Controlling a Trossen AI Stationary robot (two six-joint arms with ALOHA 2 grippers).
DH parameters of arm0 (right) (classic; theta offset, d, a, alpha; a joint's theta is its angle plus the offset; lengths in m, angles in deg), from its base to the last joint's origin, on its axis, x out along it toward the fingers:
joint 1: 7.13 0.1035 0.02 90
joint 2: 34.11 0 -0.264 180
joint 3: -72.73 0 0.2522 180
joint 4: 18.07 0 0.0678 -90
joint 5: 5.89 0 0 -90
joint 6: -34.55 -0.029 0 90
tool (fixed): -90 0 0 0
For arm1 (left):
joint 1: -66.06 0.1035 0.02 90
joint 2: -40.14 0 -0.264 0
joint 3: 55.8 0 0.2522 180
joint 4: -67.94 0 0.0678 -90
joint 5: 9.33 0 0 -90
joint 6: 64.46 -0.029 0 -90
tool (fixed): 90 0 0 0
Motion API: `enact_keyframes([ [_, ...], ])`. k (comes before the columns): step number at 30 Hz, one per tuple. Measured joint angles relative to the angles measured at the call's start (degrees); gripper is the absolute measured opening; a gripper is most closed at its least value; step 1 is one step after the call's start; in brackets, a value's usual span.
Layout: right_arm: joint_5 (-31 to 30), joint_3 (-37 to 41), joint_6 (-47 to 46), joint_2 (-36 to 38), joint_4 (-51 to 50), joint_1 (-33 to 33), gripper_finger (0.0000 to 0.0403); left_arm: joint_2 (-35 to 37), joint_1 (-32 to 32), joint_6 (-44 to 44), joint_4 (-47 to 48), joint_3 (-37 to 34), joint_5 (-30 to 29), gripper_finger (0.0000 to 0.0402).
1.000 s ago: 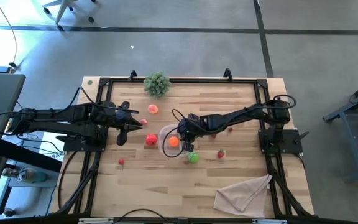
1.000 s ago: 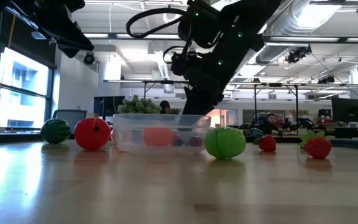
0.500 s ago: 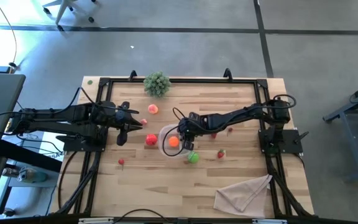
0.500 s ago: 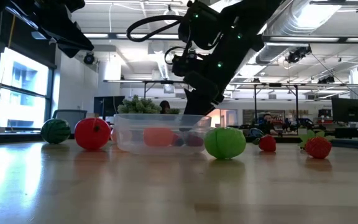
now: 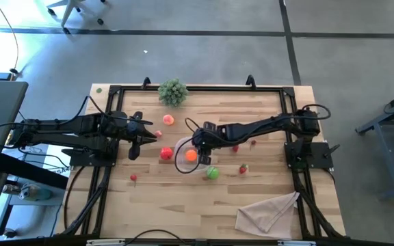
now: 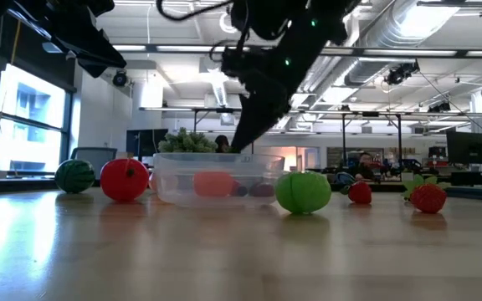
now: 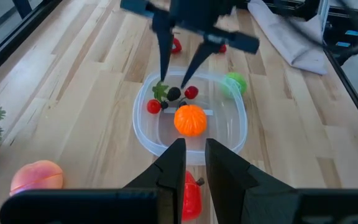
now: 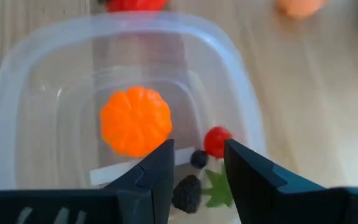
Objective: Pick and placing Produce into tupperware
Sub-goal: Put the shrivelled cherry into the transparent bin
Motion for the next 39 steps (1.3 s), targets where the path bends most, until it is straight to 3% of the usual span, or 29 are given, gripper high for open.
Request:
enact_keyframes([
  [8,-11.04,-1.23,-0.53,9.80,-6.39,1.84,0.0130,0.00,-0.01,0.01,0.00,0.00,0.00,0.0051],
  [16,-28.28,5.21,-12.68,25.70,-16.92,5.42,0.0130,0.01,-0.01,-0.01,0.01,0.00,0.00,0.0051],
  [18,-30.23,8.76,-18.16,29.89,-19.04,6.32,0.0130,0.01,-0.01,-0.01,0.00,0.00,-0.01,0.0051],
  [30,-20.23,38.21,-63.73,51.98,-22.37,7.08,0.0130,0.01,-0.01,0.01,-0.01,0.00,-0.01,0.0051],
  [34,-17.96,43.52,-76.32,55.42,-22.21,7.08,0.0130,0.00,-0.01,0.01,-0.02,0.00,0.00,0.0051],
  [39,-14.13,46.24,-83.98,56.34,-21.94,7.06,0.0130,0.00,-0.01,0.01,-0.02,0.00,0.00,0.0051],
])
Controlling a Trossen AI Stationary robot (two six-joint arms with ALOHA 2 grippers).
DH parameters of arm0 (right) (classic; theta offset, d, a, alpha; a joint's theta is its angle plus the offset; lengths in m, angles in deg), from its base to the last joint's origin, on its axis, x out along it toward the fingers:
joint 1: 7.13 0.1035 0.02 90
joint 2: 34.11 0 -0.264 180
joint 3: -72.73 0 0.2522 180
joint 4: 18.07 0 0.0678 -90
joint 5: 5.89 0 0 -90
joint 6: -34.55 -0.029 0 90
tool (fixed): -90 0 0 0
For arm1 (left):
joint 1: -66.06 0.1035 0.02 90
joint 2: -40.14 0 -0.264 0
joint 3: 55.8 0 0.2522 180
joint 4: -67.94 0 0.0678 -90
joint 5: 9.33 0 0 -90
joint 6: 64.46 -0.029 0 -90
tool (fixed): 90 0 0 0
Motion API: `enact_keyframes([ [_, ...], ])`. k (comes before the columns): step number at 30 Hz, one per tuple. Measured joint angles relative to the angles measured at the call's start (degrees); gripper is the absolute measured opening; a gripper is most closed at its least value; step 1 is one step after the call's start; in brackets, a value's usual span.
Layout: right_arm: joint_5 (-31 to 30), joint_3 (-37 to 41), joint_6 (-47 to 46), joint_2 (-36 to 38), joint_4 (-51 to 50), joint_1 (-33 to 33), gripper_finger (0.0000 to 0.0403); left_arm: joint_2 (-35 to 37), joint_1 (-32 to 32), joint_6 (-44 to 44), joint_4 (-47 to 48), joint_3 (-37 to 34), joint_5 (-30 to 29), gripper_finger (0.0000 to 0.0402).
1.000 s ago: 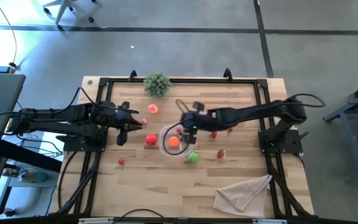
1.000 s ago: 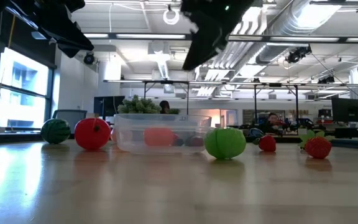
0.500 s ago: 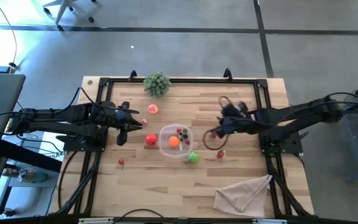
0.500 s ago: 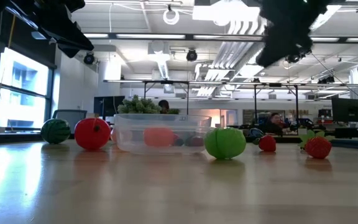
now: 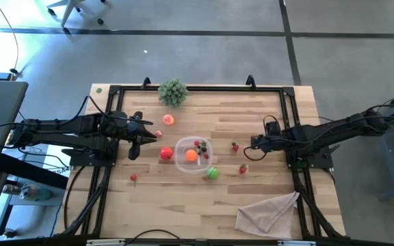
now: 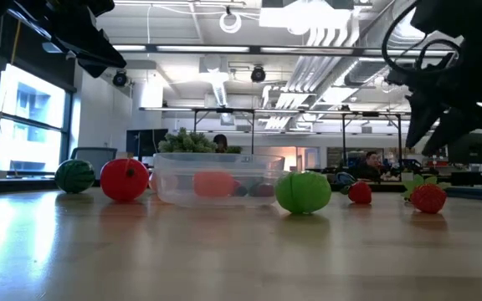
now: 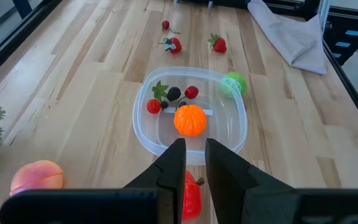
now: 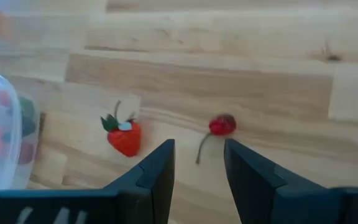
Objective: Pick and placing Produce into tupperware
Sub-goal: Put the shrivelled cherry into the transparent bin
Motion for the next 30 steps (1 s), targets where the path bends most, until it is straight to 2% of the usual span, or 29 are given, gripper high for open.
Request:
enact_keyframes([
  [6,-1.01,0.91,-3.87,-3.44,0.20,-0.35,0.0130,0.01,0.01,-0.02,0.02,0.00,-0.02,0.0051],
  [14,-1.82,0.91,-0.23,-11.05,4.68,-2.34,0.0130,0.02,0.02,-0.02,0.00,0.00,-0.02,0.0051],
  [19,-0.13,0.91,0.25,-15.71,6.15,-3.76,0.0130,0.01,0.00,-0.01,0.02,0.00,0.00,0.0051],
  [26,0.16,0.91,0.35,-20.15,8.01,-4.89,0.0131,0.01,0.01,-0.01,0.02,0.00,-0.01,0.0051],
  [30,-0.58,0.87,3.55,-22.25,11.18,-5.69,0.0140,0.02,0.00,-0.01,0.01,0.00,-0.01,0.0051],
])
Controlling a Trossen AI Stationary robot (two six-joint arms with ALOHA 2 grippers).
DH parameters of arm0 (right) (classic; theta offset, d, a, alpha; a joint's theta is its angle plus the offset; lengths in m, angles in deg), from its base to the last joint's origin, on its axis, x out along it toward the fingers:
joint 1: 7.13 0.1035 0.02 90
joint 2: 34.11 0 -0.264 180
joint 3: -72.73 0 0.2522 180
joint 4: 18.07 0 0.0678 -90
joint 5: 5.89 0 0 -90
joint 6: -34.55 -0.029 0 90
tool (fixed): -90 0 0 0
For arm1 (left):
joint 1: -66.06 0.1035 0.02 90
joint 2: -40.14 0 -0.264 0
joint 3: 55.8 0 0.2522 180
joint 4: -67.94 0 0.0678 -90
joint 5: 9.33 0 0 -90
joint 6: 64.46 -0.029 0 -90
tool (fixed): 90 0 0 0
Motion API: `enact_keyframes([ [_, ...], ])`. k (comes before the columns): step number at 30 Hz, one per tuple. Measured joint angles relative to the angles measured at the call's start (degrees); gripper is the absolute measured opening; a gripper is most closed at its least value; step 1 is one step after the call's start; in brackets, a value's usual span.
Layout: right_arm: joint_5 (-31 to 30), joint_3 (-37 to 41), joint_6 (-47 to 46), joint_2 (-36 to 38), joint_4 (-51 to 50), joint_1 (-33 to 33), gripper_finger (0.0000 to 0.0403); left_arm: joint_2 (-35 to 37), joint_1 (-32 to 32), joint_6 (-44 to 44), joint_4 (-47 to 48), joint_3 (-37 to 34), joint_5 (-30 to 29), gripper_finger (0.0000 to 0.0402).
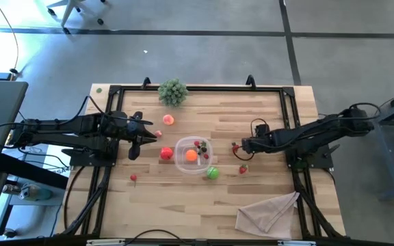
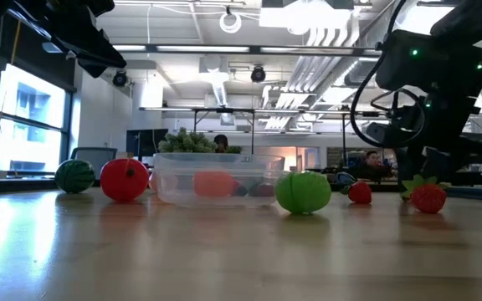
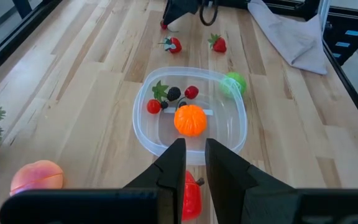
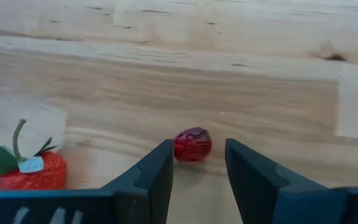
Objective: Pick and placing Produce into tupperware
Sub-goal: Put the shrivelled cherry into the transparent bin
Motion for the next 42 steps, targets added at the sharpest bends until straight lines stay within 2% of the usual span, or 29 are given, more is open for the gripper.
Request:
enact_keyframes([
  [9,0.12,-0.03,0.18,-4.11,1.95,-1.92,0.0184,0.00,0.00,0.01,0.01,0.00,0.01,0.0051],
  [15,-0.19,-0.24,-0.03,-5.82,2.92,-2.20,0.0189,-0.02,0.01,-0.01,0.00,0.00,0.01,0.0051],
  [20,-0.38,-0.26,-0.10,-5.83,2.89,-2.20,0.0176,-0.01,0.02,-0.01,0.00,0.00,0.01,0.0051],
  [34,-1.41,-0.15,-0.30,-5.94,2.98,-2.18,0.0104,-0.01,0.01,-0.01,-0.01,0.00,-0.01,0.0051],
  [42,-1.45,-0.15,-0.28,-5.94,3.00,-2.18,0.0090,-0.01,0.01,-0.01,0.00,0.00,-0.01,0.0051],
])
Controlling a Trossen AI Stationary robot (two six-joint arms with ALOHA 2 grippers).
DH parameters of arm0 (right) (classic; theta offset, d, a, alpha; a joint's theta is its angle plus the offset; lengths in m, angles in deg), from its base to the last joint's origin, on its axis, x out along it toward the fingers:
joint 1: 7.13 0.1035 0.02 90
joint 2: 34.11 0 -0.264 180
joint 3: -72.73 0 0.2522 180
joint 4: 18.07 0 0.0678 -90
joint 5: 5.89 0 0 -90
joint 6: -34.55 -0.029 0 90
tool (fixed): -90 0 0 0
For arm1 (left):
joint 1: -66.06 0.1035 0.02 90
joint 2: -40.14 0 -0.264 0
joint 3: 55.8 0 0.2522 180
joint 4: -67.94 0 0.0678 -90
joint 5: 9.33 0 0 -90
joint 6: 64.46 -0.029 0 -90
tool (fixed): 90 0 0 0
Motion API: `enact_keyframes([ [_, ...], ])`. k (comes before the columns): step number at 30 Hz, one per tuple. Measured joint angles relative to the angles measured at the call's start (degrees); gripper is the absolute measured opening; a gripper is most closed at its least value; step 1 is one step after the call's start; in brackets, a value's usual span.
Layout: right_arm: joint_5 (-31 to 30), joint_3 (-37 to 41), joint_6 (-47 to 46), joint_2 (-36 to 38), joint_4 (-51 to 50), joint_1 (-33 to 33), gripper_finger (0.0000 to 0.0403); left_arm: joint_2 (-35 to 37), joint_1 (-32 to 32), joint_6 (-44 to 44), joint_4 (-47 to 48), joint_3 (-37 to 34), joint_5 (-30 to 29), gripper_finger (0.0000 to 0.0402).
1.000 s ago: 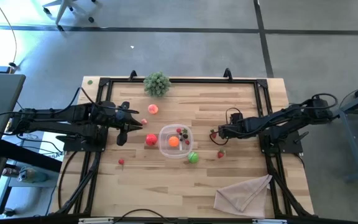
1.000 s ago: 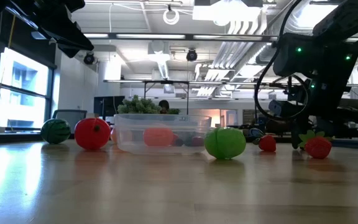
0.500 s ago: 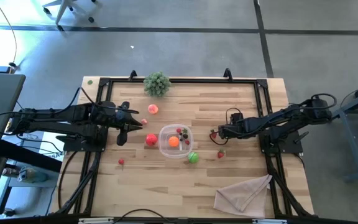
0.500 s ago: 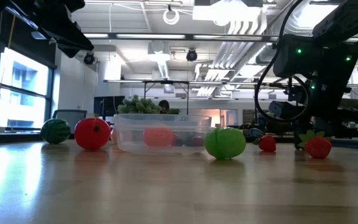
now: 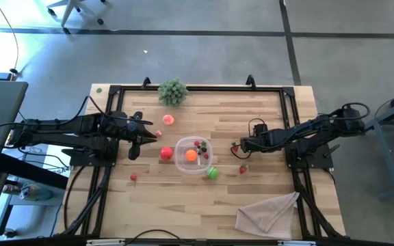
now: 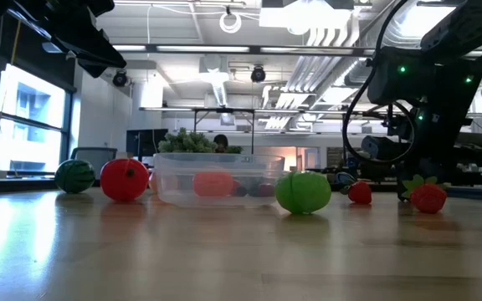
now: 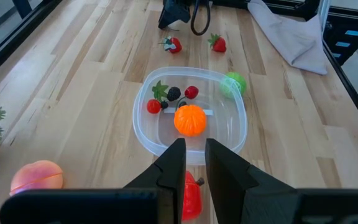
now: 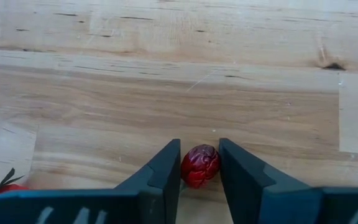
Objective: Pick and placing Produce into tupperware
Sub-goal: Put the shrivelled cherry into the transparent bin
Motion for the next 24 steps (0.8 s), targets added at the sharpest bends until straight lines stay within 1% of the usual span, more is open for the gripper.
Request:
enact_keyframes([
  [8,-0.33,0.02,0.74,0.00,0.07,0.02,0.0090,0.01,-0.01,0.02,-0.02,0.00,0.02,0.0051],
  [12,-0.45,-1.36,3.98,-0.04,0.58,0.00,0.0090,0.01,0.00,0.01,-0.02,0.00,0.02,0.0051],
  [16,-2.33,-5.06,8.82,0.02,0.19,0.00,0.0090,0.01,-0.01,0.00,0.01,0.00,0.00,0.0051],
  [20,-4.02,-10.69,15.23,0.04,0.33,0.00,0.0090,0.00,0.01,0.02,-0.01,0.00,0.00,0.0051],
  [24,-5.92,-17.82,24.50,0.04,0.31,0.06,0.0090,0.01,0.01,0.00,-0.01,0.00,0.00,0.0051],
])
